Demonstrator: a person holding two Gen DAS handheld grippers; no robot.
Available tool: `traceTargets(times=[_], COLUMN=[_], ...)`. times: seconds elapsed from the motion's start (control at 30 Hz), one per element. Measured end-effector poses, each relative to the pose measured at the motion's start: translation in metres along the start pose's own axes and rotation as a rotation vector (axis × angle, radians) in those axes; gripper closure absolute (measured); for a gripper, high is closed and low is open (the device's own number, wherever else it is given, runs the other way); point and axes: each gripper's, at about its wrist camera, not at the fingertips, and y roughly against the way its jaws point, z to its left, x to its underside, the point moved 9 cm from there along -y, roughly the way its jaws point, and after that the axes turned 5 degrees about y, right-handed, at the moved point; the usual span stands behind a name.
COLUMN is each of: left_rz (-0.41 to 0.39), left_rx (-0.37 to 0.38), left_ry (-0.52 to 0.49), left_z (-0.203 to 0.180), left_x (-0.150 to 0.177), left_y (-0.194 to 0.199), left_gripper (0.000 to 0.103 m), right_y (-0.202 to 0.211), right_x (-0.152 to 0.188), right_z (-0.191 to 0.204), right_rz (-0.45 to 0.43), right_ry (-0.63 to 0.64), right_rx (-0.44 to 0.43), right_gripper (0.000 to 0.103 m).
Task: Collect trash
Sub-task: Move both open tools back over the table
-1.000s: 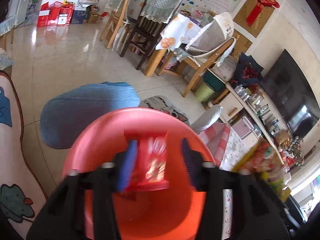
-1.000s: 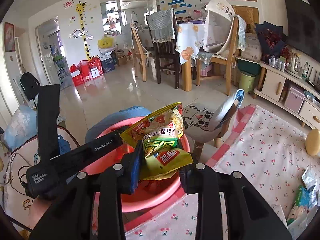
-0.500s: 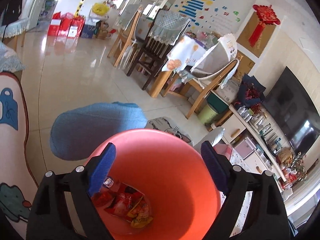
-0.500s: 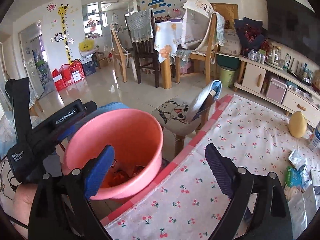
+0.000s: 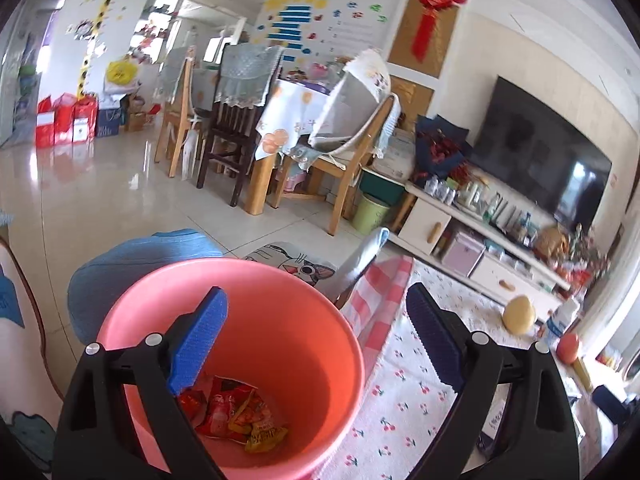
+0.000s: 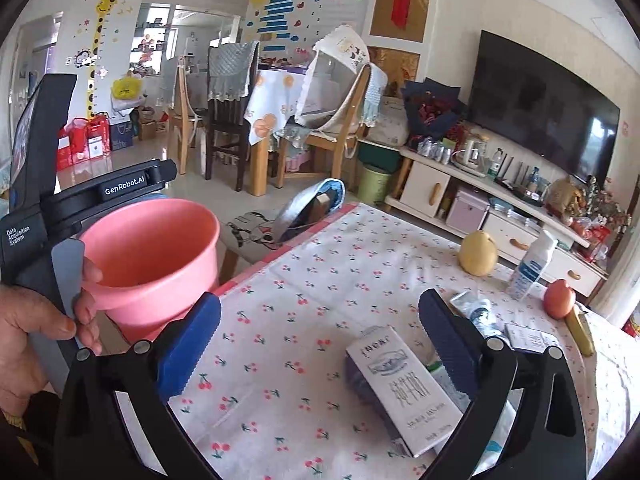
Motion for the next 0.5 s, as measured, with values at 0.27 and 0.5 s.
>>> traceTargets(times=[0.27, 0.5], left_rz=[0.011, 0.033], left_rx=[0.023, 0.041], left_ry=[-0.119, -0.157], left_z=[-0.038, -0.055], left_x=[0.022, 0.044], left_y=[0.023, 0.042], left_gripper=[0.012, 0.012], right_y=[0.025, 0.04], right_x=[0.028, 0.056], right_z=[-0.03, -0.043], right_rz=[0.001, 0.0], right_ry=[0.014, 0.0], right_rx=[0.092, 0.104], right_gripper=[0.005, 0.005])
